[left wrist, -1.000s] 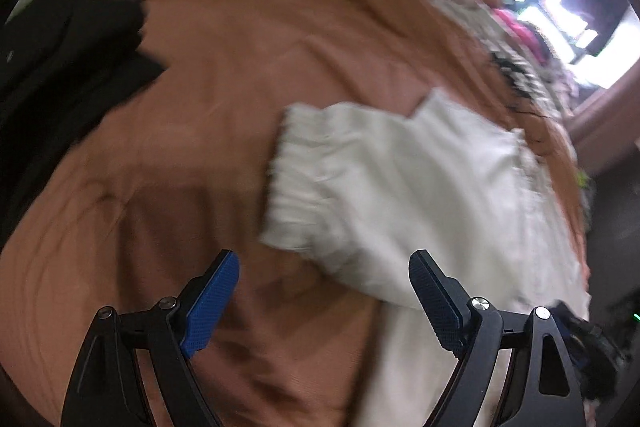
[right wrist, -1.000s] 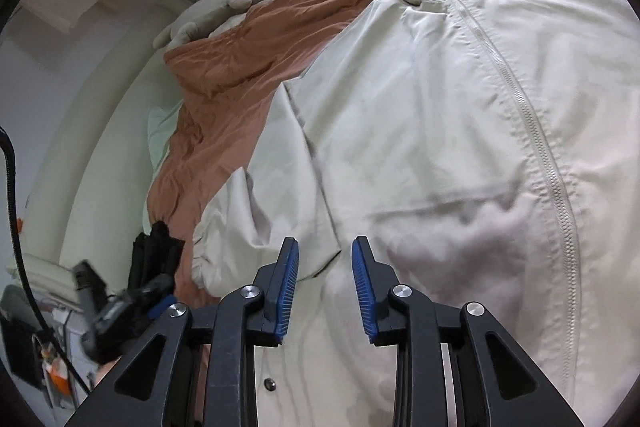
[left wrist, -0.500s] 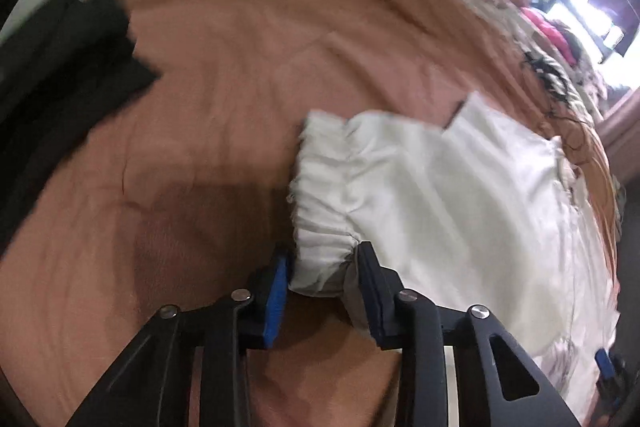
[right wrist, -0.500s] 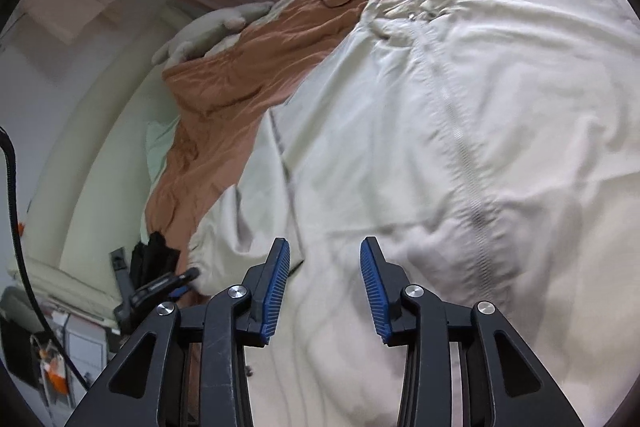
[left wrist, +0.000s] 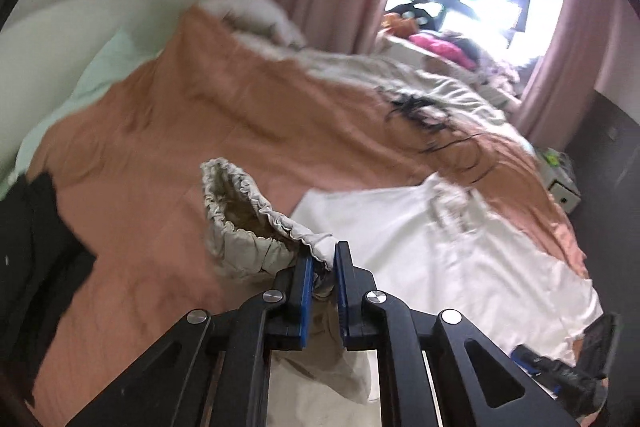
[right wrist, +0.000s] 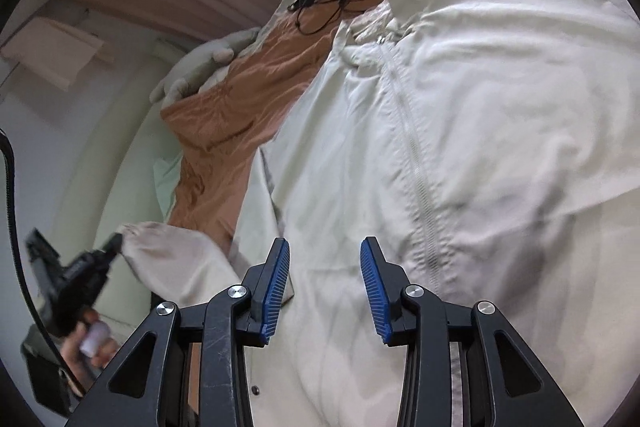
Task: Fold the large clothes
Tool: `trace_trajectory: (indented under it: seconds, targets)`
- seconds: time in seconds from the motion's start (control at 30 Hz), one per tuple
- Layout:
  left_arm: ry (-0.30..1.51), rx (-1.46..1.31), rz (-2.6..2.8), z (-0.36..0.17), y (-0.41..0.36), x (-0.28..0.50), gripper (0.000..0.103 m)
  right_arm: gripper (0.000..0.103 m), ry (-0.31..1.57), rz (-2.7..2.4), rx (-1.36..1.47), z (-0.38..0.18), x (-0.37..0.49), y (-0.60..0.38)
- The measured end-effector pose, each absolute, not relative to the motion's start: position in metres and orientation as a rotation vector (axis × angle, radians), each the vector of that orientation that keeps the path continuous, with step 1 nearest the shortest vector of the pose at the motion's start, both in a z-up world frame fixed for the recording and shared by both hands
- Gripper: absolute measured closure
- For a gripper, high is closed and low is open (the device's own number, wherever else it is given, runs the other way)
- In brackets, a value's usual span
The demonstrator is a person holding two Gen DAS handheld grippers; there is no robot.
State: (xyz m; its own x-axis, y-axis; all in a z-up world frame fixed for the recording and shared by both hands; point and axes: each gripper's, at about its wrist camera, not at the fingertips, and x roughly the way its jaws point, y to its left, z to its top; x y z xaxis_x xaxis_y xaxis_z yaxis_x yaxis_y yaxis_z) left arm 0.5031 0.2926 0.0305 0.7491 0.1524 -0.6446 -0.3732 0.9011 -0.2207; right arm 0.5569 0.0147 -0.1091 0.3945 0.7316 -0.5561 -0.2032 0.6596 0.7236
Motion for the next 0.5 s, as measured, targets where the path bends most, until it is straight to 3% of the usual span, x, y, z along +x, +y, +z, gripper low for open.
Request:
trace_trajectory:
  seconds: [0.2,0.5]
  targets:
    - [0.623,-0.261,0.193,0.075,0.229,0.531,0.093,0.065,0.976,0.604,0.708,-0.111,0.567,-0.018]
    - [0.619,-0.143,0.058,0.096,0.142,0.585,0.094,0.065,0.943,0.567,0.808,-0.112,0.575,-0.055]
